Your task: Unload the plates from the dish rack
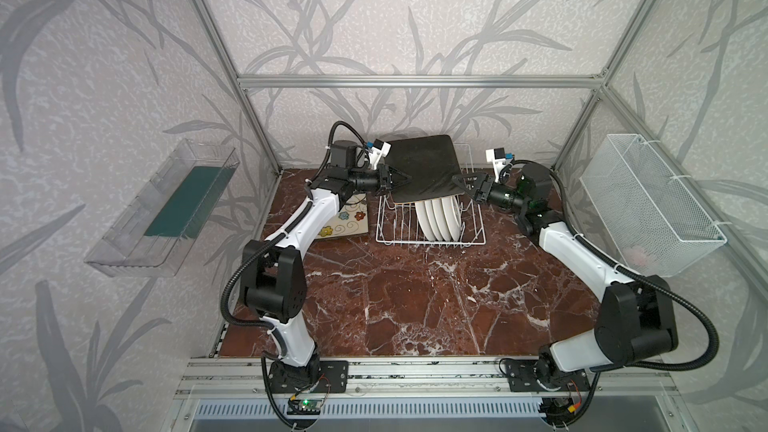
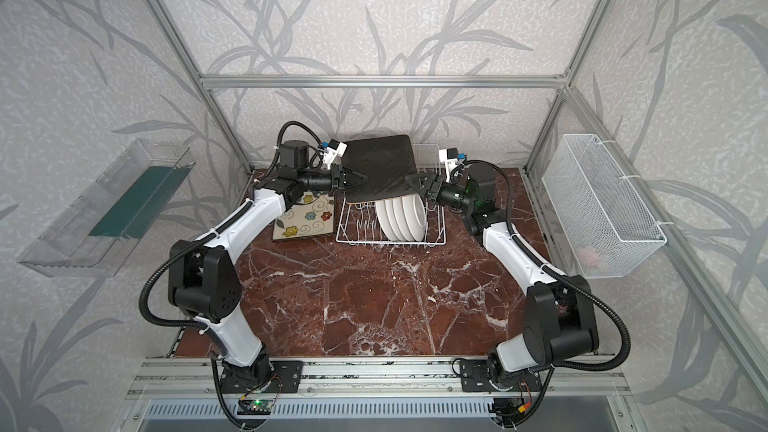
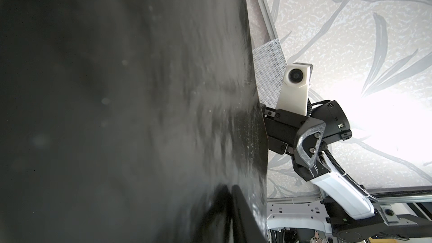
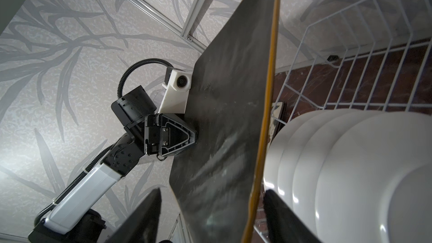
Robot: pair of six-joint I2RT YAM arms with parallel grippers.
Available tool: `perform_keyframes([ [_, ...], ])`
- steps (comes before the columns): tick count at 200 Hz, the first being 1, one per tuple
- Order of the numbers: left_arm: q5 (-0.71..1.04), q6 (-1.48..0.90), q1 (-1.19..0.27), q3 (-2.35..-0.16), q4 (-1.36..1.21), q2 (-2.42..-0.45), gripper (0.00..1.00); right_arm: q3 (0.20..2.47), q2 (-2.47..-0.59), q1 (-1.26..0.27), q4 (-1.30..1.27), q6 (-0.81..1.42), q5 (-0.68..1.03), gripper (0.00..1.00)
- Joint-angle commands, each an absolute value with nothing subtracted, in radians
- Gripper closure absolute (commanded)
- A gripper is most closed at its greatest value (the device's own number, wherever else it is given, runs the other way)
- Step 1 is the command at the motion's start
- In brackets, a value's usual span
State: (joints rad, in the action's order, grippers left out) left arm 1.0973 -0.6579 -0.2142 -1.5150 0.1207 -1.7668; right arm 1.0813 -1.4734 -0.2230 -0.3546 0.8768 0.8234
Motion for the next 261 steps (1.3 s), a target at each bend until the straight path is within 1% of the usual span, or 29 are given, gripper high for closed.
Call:
perform_keyframes([
  [1, 1.142, -0.635, -0.187, -1.558, 0.032, -1.666, 1.0, 1.119, -1.413, -0.225, -0.263, 0.777, 0.798, 0.01],
  [14, 1.139, -0.588, -0.167, -1.568, 0.095, -1.645, 1.0, 1.127, -1.397, -0.225, -0.221, 0.735, 0.795, 0.01],
  [42, 1.122, -0.392, -0.116, -1.644, 0.391, -1.628, 1.0, 1.157, -1.37, -0.225, -0.106, 0.619, 0.803, 0.01],
  [70, 1.033, -0.173, -0.076, -1.761, 0.715, -1.629, 1.0, 1.183, -1.349, -0.225, 0.026, 0.509, 0.805, 0.01],
  [99, 0.941, -0.016, -0.039, -1.881, 0.951, -1.65, 1.0, 1.188, -1.321, -0.228, 0.089, 0.448, 0.808, 0.01],
  [123, 0.882, 0.012, -0.01, -1.893, 0.983, -1.645, 1.0, 1.192, -1.284, -0.256, 0.143, 0.346, 0.776, 0.01],
  [184, 0.64, 0.109, -0.002, -1.916, 1.099, -1.673, 1.0, 1.231, -1.228, -0.341, 0.27, 0.124, 0.666, 0.01],
  [219, 0.517, 0.122, 0.02, -1.888, 1.095, -1.653, 1.0, 1.233, -1.226, -0.376, 0.295, 0.083, 0.621, 0.01],
  [261, 0.447, 0.163, 0.058, -1.883, 1.108, -1.666, 1.0, 1.237, -1.236, -0.382, 0.307, 0.077, 0.599, 0.01],
])
